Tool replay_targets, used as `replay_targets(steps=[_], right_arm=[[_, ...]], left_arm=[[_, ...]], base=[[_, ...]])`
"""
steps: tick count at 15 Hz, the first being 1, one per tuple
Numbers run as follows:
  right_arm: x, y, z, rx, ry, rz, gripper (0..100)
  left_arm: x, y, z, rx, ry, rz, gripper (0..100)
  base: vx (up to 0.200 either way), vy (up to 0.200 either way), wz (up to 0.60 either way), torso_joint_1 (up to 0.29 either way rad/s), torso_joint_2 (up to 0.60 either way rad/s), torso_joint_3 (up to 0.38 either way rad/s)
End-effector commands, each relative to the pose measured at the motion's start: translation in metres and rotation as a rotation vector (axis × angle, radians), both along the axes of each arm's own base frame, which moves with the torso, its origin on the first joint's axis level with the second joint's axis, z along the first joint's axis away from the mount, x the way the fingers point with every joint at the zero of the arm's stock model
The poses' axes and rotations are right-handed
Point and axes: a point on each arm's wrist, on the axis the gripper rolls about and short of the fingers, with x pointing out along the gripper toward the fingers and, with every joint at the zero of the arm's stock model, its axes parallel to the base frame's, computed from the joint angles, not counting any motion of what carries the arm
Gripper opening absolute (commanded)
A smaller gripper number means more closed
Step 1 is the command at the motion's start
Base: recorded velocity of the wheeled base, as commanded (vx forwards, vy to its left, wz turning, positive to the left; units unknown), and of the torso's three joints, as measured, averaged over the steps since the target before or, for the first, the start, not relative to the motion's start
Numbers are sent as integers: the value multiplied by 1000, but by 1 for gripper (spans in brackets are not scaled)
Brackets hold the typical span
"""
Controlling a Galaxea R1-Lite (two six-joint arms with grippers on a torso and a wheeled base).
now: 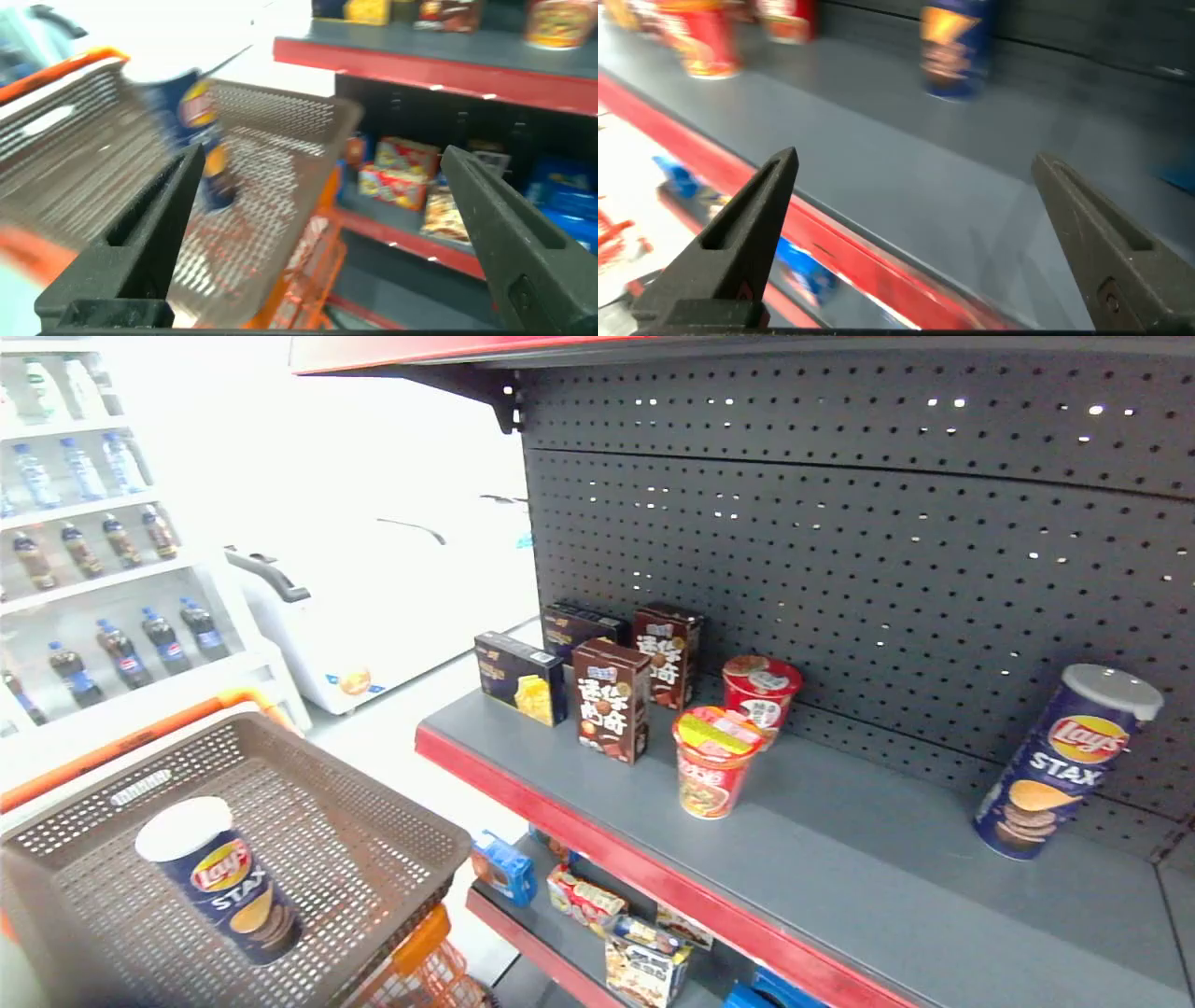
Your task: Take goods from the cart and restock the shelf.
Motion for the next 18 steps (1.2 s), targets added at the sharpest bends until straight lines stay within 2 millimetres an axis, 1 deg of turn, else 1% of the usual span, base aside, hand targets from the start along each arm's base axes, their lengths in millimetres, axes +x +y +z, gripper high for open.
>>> replay_targets(steps=[1,5,8,9,10,11,12,13,14,15,17,18], right_arm=[[0,0,0,0,1,0,100],[0,0,0,3,0,-1,100],[0,0,0,1,1,-1,100],[0,0,0,1,0,-1,100],[0,0,0,1,0,-1,100],[0,0,0,1,0,-1,100],[0,0,0,1,0,-1,100],[0,0,0,1,0,-1,100],[0,0,0,1,0,-1,100],[0,0,0,1,0,-1,100],[0,0,0,1,1,-1,100],[0,0,0,1,1,-1,100]], left_arm=[[0,0,0,0,0,0,100],[0,0,0,0,0,0,100],[-1,0,1,9,-2,24,100],[-5,1,19,45,-50,71,100],[-6,2,33,60,-41,85,100],[10,3,84,75,104,161,100],[25,4,106,76,163,202,100],[45,4,112,46,244,195,100],[48,4,112,37,254,196,100],[85,4,125,-36,343,141,100],[115,2,120,-24,413,85,100],[133,-1,107,-20,481,36,100]], base=[[0,0,600,2,-2,7],[0,0,600,2,-1,1],[0,0,0,0,0,0],[0,0,0,0,0,0],[0,0,0,0,0,0],[0,0,0,0,0,0],[0,0,0,0,0,0],[0,0,0,0,0,0],[0,0,0,0,0,0],[0,0,0,0,0,0],[0,0,0,0,0,0],[0,0,0,0,0,0]])
